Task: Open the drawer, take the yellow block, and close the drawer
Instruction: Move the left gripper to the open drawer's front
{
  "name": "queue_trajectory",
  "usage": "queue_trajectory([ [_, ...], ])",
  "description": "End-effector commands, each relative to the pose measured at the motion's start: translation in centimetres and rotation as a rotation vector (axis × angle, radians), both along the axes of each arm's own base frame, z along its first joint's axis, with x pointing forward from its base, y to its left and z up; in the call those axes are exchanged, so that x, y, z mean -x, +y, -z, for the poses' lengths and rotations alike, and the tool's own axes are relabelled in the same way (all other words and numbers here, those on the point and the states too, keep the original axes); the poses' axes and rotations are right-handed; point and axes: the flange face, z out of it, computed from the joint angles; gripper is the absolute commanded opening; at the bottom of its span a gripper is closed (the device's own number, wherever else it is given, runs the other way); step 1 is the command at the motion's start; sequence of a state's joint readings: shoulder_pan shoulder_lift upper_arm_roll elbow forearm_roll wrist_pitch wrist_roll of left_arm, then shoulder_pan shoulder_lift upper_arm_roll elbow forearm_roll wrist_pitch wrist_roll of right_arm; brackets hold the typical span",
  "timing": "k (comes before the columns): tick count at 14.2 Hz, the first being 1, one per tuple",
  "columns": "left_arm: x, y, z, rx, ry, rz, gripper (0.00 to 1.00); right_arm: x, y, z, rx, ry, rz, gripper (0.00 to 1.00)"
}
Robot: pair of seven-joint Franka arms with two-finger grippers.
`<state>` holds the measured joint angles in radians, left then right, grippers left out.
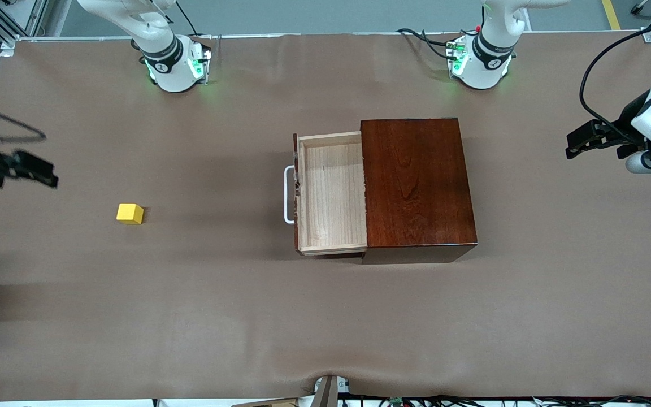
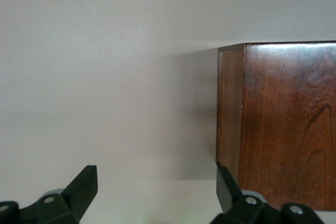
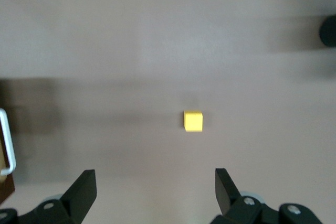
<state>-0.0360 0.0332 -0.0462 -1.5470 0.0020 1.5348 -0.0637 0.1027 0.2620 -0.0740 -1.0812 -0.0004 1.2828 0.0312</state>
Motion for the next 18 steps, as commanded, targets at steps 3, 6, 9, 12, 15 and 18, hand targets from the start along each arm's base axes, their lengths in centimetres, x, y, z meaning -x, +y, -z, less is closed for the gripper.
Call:
queue_trajectory([
  [3, 0.4, -0.1, -0.4, -0.008, 0.000, -0.005, 1.00, 6.3, -1.5, -0.9, 0.003, 0.017, 0.021, 1.00],
  [6, 0.4, -0.1, -0.5, -0.008, -0.002, -0.006, 1.00, 8.1, -4.5, 1.0, -0.005, -0.024, 0.069, 1.00],
  [9, 0.4, -1.8, -0.4, -0.012, -0.002, 0.024, 1.00, 8.0, -4.8, 0.9, -0.002, -0.027, 0.069, 1.00],
  [12, 0.8, -7.6, -0.3, -0.013, -0.003, 0.080, 1.00, 6.8, -5.4, -1.1, 0.019, -0.068, 0.059, 1.00],
  [15, 0.8, -12.1, -0.2, 0.003, -0.006, 0.008, 1.00, 6.9, -5.3, -1.2, 0.013, -0.061, 0.054, 1.00],
  [18, 0.0, -18.4, 2.4, 0.064, 0.055, -0.123, 1.00, 6.9, -5.4, -1.2, 0.004, -0.054, 0.026, 1.00],
])
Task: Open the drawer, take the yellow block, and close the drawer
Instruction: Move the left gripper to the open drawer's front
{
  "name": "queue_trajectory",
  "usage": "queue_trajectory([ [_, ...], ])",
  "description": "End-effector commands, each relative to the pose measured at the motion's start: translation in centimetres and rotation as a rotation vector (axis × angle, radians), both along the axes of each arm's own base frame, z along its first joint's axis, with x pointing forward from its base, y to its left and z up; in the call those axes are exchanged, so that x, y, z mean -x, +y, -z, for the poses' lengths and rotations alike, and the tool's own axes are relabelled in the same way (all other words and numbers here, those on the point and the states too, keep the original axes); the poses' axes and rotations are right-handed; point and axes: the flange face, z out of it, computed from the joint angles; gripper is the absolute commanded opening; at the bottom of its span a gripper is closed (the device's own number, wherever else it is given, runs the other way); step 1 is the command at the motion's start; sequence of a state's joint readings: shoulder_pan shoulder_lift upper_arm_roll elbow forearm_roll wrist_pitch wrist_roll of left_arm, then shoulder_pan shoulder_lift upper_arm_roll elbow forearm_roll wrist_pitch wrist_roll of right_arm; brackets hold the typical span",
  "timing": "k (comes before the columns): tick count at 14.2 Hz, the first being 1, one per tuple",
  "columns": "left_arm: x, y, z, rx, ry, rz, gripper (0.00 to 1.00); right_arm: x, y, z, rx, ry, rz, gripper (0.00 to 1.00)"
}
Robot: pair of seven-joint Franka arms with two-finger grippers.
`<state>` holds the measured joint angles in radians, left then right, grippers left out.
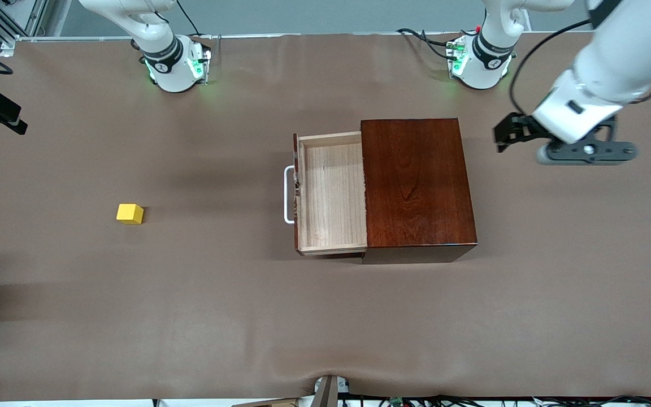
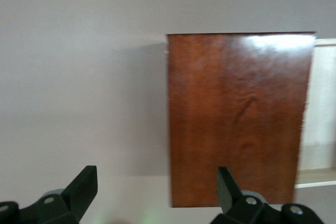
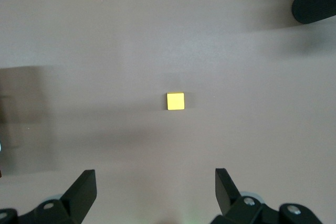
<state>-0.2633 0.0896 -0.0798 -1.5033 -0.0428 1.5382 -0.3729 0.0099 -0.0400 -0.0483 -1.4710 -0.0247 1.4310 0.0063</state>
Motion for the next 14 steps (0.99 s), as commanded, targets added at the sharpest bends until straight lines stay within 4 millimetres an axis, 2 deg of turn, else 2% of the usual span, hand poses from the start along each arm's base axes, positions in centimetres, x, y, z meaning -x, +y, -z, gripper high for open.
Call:
queue_trajectory([
  [1, -1.8, -5.8, 1.9, 0.033, 0.036, -0.106, 1.00, -0.2, -0.5, -0.3, -0.001, 0.009, -0.035, 1.00],
  [3, -2.0, -10.0, 3.5, 0.028, 0.044, -0.173, 1.00, -0.2, -0.4, -0.3, -0.001, 0.009, -0.041, 1.00],
  [5, -1.3, -14.7, 5.1, 0.059, 0.027, -0.242, 1.00, -0.2, -0.3, -0.2, -0.003, 0.012, -0.043, 1.00],
  [8, 1.0, -22.2, 8.0, 0.087, 0.023, -0.426, 1.00, -0.2, -0.3, -0.2, -0.003, 0.012, -0.043, 1.00],
  [10, 2.3, -26.4, 9.4, 0.129, 0.007, -0.565, 1.00, -0.1, -0.2, -0.3, -0.003, 0.012, -0.046, 1.00],
  [14, 5.0, -32.1, 13.0, 0.142, 0.038, -0.847, 1.00, -0.1, -0.2, -0.3, -0.003, 0.018, -0.046, 1.00],
])
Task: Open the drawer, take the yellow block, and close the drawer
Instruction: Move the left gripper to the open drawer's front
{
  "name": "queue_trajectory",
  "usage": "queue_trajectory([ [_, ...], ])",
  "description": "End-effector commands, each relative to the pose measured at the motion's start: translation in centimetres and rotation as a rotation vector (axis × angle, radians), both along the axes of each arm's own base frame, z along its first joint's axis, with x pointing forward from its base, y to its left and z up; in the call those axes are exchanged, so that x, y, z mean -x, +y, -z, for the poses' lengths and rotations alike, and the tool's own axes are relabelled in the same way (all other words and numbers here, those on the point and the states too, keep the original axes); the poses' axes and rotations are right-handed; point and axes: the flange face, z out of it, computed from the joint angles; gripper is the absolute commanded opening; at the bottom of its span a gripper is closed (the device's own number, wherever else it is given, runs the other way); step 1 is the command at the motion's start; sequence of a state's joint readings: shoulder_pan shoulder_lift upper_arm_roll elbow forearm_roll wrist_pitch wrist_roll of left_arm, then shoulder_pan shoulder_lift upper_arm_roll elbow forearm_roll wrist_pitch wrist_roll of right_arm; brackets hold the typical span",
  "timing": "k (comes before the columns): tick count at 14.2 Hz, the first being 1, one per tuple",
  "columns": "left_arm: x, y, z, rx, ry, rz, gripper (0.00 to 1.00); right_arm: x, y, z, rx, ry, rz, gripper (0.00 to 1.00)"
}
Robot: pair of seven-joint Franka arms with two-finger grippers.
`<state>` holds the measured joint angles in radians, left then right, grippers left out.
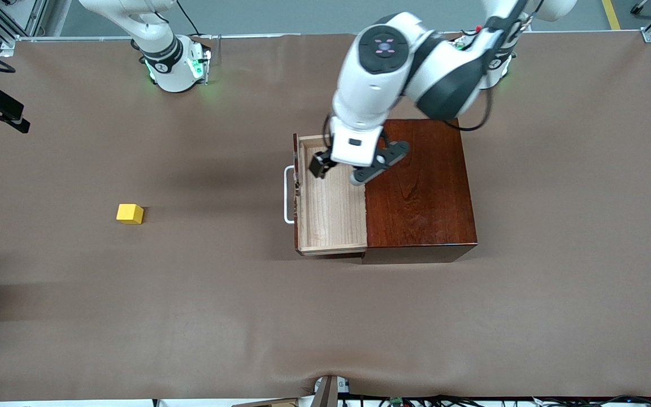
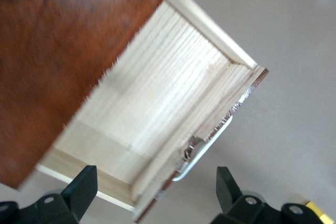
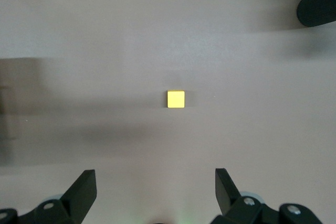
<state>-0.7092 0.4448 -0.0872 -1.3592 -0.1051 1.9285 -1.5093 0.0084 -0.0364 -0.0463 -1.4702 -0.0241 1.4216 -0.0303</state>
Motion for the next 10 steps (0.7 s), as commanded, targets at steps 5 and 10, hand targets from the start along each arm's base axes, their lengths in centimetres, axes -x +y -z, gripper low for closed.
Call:
queue_trajectory([
  [5, 1.3, -6.6, 4.9, 0.107, 0.044, -0.504, 1.00, 0.0, 0.0, -0.4, -0.002, 0.011, -0.012, 1.00],
  [10, 0.0, -9.0, 9.0, 0.167, 0.089, -0.833, 1.00, 0.0, -0.1, -0.5, -0.002, 0.006, -0.011, 1.00],
])
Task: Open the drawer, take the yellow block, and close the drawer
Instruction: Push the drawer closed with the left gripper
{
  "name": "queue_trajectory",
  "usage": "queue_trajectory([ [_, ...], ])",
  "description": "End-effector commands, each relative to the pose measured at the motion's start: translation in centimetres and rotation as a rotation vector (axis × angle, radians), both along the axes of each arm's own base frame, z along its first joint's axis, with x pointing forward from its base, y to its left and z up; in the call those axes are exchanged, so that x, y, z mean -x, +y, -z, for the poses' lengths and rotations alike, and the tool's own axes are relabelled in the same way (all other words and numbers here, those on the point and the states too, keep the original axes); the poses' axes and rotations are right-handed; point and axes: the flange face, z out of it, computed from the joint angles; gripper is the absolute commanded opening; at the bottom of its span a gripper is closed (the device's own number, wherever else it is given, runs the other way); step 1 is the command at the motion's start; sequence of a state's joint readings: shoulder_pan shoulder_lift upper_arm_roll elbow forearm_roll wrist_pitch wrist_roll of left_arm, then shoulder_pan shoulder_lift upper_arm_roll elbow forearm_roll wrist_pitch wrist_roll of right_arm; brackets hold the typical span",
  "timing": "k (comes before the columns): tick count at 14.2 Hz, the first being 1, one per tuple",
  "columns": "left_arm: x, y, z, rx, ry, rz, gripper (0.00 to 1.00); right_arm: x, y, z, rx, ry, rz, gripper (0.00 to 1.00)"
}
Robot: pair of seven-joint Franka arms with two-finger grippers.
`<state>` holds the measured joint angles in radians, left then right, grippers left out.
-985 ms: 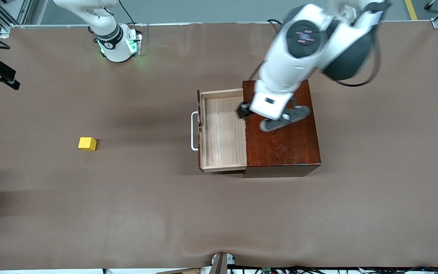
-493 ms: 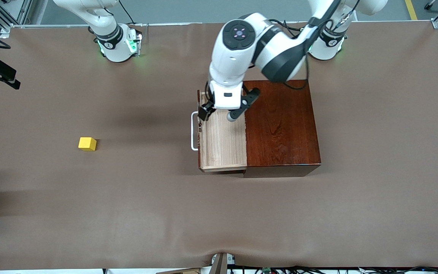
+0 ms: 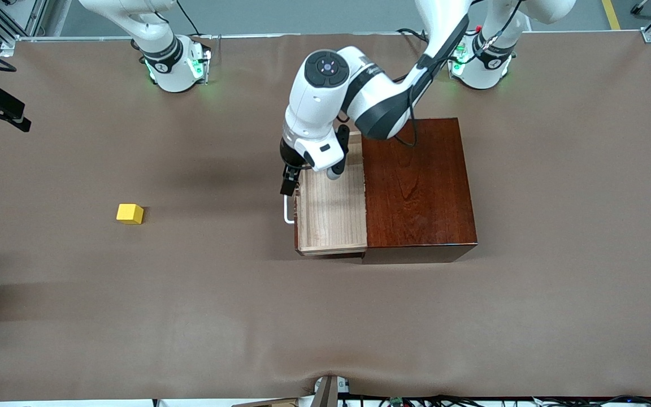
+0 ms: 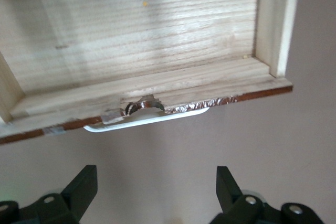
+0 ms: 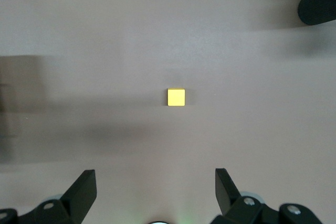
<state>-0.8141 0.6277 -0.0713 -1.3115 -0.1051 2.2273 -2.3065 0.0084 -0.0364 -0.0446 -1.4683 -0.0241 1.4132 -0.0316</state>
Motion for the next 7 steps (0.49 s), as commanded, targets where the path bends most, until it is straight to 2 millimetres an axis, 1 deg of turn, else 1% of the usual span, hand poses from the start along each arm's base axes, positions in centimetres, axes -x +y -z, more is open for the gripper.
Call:
queue_trajectory([
  [1, -1.2, -1.2, 1.6, 0.008, -0.003, -0.149, 1.00, -0.1, -0.2, -0.5, -0.002, 0.000, -0.008, 1.00],
  [3, -1.0, -1.8, 2.7, -0.013, -0.019, -0.197, 1.00, -0.1, -0.1, -0.5, -0.002, 0.000, -0.009, 1.00],
  [4, -1.0, -2.3, 2.8, -0.013, -0.033, -0.196, 1.00, -0.1, -0.1, -0.5, -0.002, 0.000, -0.009, 1.00],
  [5, -1.0, -2.9, 3.4, -0.006, -0.037, -0.192, 1.00, -0.1, -0.2, -0.5, -0.002, 0.000, -0.008, 1.00],
  [6, -1.2, -3.1, 5.0, -0.012, -0.037, -0.191, 1.00, -0.1, -0.2, -0.4, -0.002, 0.001, -0.008, 1.00],
  [7, -1.3, -3.3, 6.1, -0.015, -0.038, -0.191, 1.00, -0.1, -0.4, -0.4, -0.002, 0.001, -0.005, 1.00],
])
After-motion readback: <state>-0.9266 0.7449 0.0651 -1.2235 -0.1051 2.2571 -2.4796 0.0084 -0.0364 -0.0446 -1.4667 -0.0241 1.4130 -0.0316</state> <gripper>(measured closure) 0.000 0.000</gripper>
